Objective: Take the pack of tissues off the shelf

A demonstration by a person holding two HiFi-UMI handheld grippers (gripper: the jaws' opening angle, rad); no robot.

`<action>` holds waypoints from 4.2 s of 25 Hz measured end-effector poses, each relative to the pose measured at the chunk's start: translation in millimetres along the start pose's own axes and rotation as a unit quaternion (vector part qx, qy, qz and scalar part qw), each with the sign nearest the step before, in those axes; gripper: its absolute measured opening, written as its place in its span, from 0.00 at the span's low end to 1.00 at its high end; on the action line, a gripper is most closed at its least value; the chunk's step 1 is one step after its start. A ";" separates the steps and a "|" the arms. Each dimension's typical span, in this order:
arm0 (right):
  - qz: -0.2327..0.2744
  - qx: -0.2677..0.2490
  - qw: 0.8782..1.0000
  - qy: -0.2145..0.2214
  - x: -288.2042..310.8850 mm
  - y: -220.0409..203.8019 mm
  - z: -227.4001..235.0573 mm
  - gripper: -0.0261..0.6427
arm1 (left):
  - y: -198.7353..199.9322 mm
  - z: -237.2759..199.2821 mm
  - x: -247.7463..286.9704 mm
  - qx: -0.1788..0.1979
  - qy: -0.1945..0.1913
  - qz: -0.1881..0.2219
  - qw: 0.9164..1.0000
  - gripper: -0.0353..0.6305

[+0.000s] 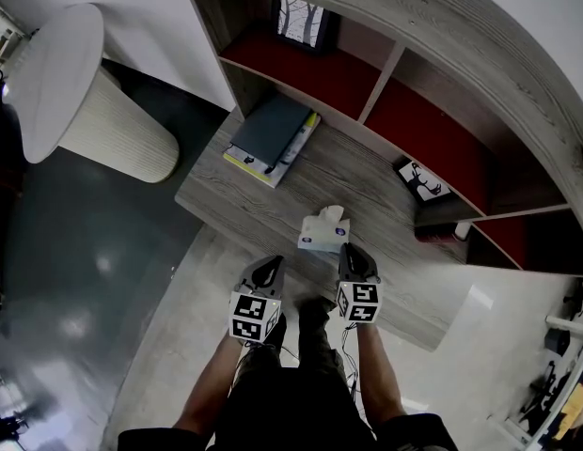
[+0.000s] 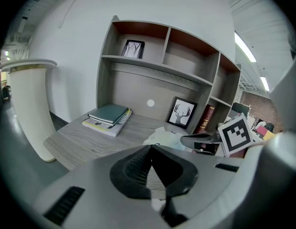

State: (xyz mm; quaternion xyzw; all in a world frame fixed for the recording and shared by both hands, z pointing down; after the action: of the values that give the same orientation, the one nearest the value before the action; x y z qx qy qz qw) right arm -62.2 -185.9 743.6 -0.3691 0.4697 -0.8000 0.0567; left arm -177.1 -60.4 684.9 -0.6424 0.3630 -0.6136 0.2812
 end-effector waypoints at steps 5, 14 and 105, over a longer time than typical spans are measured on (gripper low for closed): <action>-0.011 0.004 1.000 -0.002 -0.8 -9.8 -0.2 0.08 | -4.7 2.9 -1.9 -0.002 -0.004 -0.005 1.000 0.06; -0.014 0.025 0.999 0.035 -1.0 -16.6 -13.1 0.30 | -8.7 0.6 -5.8 -0.008 -0.005 -0.009 1.000 0.06; 0.248 -0.036 0.966 -0.057 -227.6 112.2 -140.2 0.09 | 113.7 -16.5 -164.6 0.127 -0.051 0.196 0.971 0.06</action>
State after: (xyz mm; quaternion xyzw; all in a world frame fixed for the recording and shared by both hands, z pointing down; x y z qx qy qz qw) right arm -17.0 -48.8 492.3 -0.2878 0.5708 -0.7213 0.2666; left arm -204.6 8.9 498.5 -0.5481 0.3865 -0.5540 0.4932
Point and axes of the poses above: the fingertips, and each gripper's own axes: x forward along the fingers, z to its right, y out of its top, the point moved 1 cm from there along -x, backward along the fingers, and after that the axes turned 10 degrees about x, right-handed, at the moved point
